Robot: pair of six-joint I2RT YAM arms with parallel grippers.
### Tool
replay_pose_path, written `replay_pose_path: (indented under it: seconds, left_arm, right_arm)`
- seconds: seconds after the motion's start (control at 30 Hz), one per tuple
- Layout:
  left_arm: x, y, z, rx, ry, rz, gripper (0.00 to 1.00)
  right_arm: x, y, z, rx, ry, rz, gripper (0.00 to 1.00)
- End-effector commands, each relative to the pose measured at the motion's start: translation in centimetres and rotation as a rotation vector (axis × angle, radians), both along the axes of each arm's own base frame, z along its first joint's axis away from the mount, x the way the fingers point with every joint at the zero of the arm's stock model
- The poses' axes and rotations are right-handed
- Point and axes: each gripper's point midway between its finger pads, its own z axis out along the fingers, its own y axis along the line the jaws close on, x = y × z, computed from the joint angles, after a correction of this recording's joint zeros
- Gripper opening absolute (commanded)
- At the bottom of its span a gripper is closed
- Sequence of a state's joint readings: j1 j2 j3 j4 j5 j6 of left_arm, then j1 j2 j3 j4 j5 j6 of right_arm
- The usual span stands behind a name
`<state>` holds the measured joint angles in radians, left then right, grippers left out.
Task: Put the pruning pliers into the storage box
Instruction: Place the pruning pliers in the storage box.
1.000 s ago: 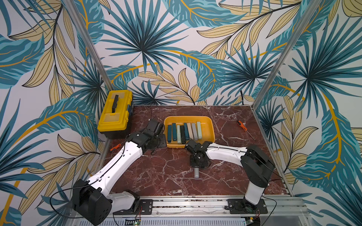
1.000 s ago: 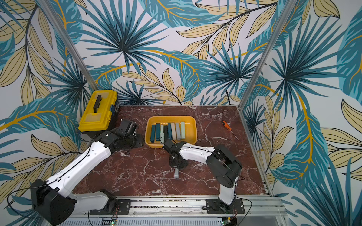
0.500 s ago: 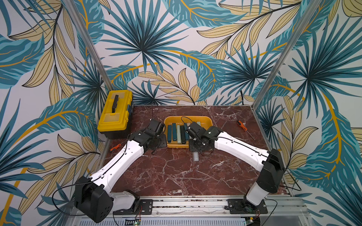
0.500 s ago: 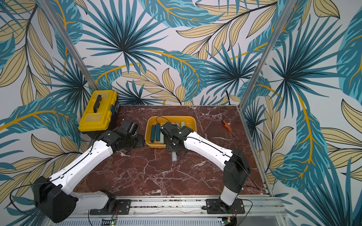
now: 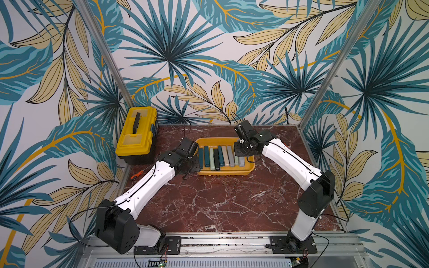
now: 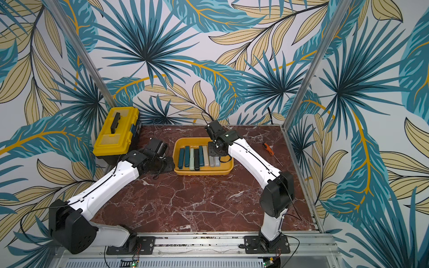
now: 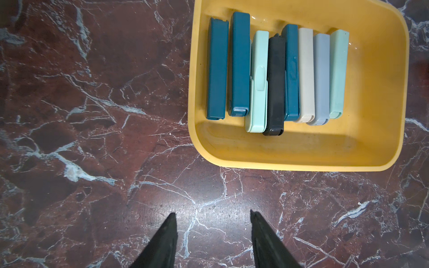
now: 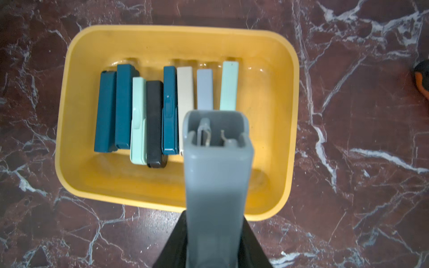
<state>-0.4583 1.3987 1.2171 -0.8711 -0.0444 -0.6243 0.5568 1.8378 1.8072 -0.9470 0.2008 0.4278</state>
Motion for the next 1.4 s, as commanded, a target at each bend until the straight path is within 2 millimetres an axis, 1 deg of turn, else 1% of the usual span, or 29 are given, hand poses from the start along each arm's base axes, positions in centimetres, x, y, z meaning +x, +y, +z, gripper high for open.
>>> replay_pose_path:
  seconds: [0.0, 0.13, 0.3, 0.4, 0.47, 0.6, 0.63, 0.67, 0.8, 1.03, 1.1, 1.17, 1.23, 1.3, 1.37]
  left_arm:
    - [0.7, -0.4, 0.9, -0.020, -0.015, 0.004, 0.53]
    - [1.0, -0.2, 0.7, 0.008, 0.002, 0.003, 0.53]
    - [1.5, -0.4, 0.5, 0.020, 0.016, 0.002, 0.53]
    - [1.6, -0.5, 0.3, 0.022, 0.024, 0.005, 0.53]
    - [1.7, -0.5, 0.2, 0.023, 0.028, 0.007, 0.53]
    - [1.7, -0.5, 0.2, 0.024, 0.035, 0.008, 0.53]
    - [1.8, -0.5, 0.4, 0.024, 0.033, 0.009, 0.53]
    - [1.9, 0.0, 0.5, 0.048, 0.022, 0.024, 0.53]
    - [1.9, 0.1, 0.6, 0.054, 0.022, 0.026, 0.53]
    - [1.8, 0.1, 0.5, 0.054, 0.025, 0.027, 0.53]
    - [1.8, 0.1, 0.4, 0.053, 0.028, 0.029, 0.53]
    - [1.8, 0.1, 0.3, 0.051, 0.027, 0.028, 0.53]
    - [1.8, 0.1, 0.2, 0.051, 0.025, 0.027, 0.53]
    - [1.8, 0.0, 0.2, 0.049, 0.027, 0.024, 0.53]
    - [1.8, 0.0, 0.5, 0.047, 0.018, 0.023, 0.53]
  right_arm:
    - [2.4, -0.4, -1.6, -0.020, 0.002, 0.016, 0.29]
    - [4.6, -1.3, -4.1, -0.006, 0.023, -0.006, 0.30]
    - [6.5, -2.5, -6.3, -0.031, 0.043, -0.016, 0.30]
    - [7.4, -3.0, -8.0, -0.025, 0.066, -0.020, 0.30]
    - [7.9, -3.3, -9.2, -0.038, 0.080, -0.027, 0.30]
    - [8.6, -3.6, -12.4, -0.048, 0.127, -0.024, 0.31]
    - [8.7, -3.6, -13.1, -0.047, 0.136, -0.025, 0.31]
    - [8.8, -3.6, -13.8, -0.045, 0.147, -0.024, 0.31]
    - [8.9, -3.6, -16.1, -0.047, 0.184, -0.028, 0.31]
    - [8.7, -3.1, -18.0, -0.021, 0.217, -0.030, 0.31]
    - [8.6, -3.1, -18.2, -0.014, 0.223, -0.035, 0.31]
    - [8.6, -3.1, -18.0, -0.013, 0.220, -0.037, 0.32]
    - [8.7, -3.2, -17.6, -0.014, 0.211, -0.039, 0.39]
    - [8.9, -3.2, -17.5, -0.018, 0.207, -0.034, 0.51]
    - [8.9, -3.3, -17.4, -0.024, 0.213, -0.035, 0.53]
